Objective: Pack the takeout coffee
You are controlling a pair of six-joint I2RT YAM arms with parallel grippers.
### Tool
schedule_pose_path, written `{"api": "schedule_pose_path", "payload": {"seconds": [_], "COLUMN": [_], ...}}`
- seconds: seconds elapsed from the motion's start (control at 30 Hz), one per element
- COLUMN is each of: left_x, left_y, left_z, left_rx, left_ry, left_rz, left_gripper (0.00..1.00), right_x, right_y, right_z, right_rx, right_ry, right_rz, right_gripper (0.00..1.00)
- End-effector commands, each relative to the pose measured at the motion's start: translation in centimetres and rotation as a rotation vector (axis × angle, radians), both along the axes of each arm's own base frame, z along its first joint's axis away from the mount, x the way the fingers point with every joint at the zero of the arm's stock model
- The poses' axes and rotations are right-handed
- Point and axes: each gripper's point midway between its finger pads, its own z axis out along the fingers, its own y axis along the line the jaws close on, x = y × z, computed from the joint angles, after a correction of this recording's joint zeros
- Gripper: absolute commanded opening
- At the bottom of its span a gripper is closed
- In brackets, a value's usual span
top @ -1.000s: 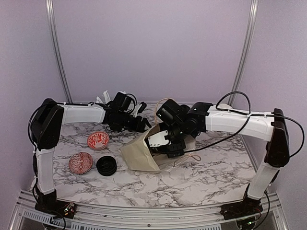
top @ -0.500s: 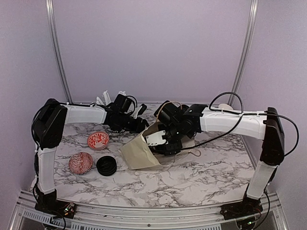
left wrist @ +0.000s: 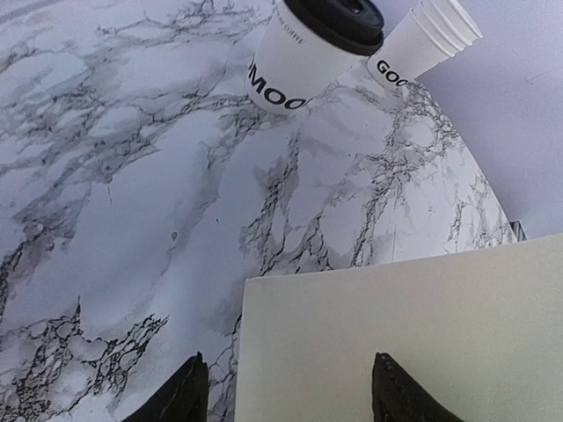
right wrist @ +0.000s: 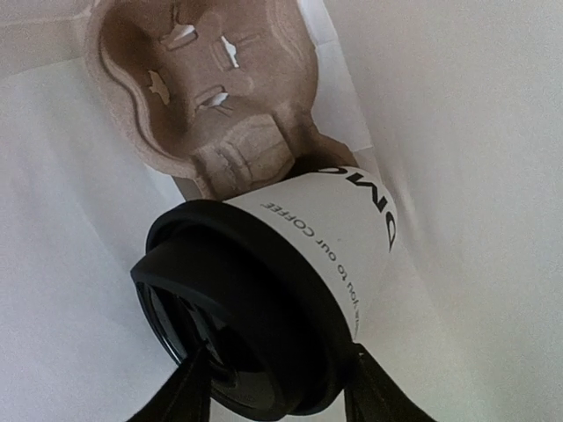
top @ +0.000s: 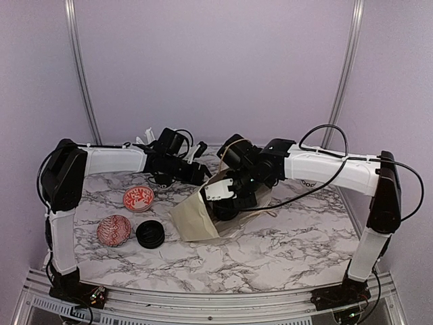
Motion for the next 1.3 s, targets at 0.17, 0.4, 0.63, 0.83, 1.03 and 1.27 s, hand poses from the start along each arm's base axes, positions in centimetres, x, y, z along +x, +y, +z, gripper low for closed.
{"api": "schedule_pose_path", "payload": {"seconds": [0.17, 0.4, 0.63, 0.83, 1.03, 1.27], "left_x": [-2.1, -10.3, -15.8, -18.2, -18.2, -18.5], "left_y": [3.3, 4.5, 4.2, 1.7, -0.6, -3.0], "left_z": [12.7, 18.7, 20.6, 22.3, 22.1, 21.3], "left_rx": [-0.041, -0.183, -0.249, -0.284, -0.267, -0.251], "left_ry": [-0.305, -0.477, -0.503, -0.511, -0.496, -0.476], "left_rz": [0.016, -0.140, -0.181, -0.212, -0.216, -0.257], "left_gripper": [0.66, 0.69, 0.70, 0.70, 0.70, 0.67], "right_x": [-2.6, -3.6, -3.3, -2.9, -3.4, -3.8], "right_y": [-0.8, -0.9, -0.4, 0.1, -0.2, -0.6], "right_z": [3.2, 3.9, 3.5, 3.6, 3.3, 3.0], "right_rx": [0.047, 0.059, 0.063, 0.068, 0.058, 0.046], "right_ry": [0.100, 0.118, 0.125, 0.118, 0.142, 0.149], "right_rz": [0.017, 0.036, 0.033, 0.023, 0.022, 0.024], "right_gripper": [0.44, 0.33, 0.27, 0.20, 0.16, 0.16]}}
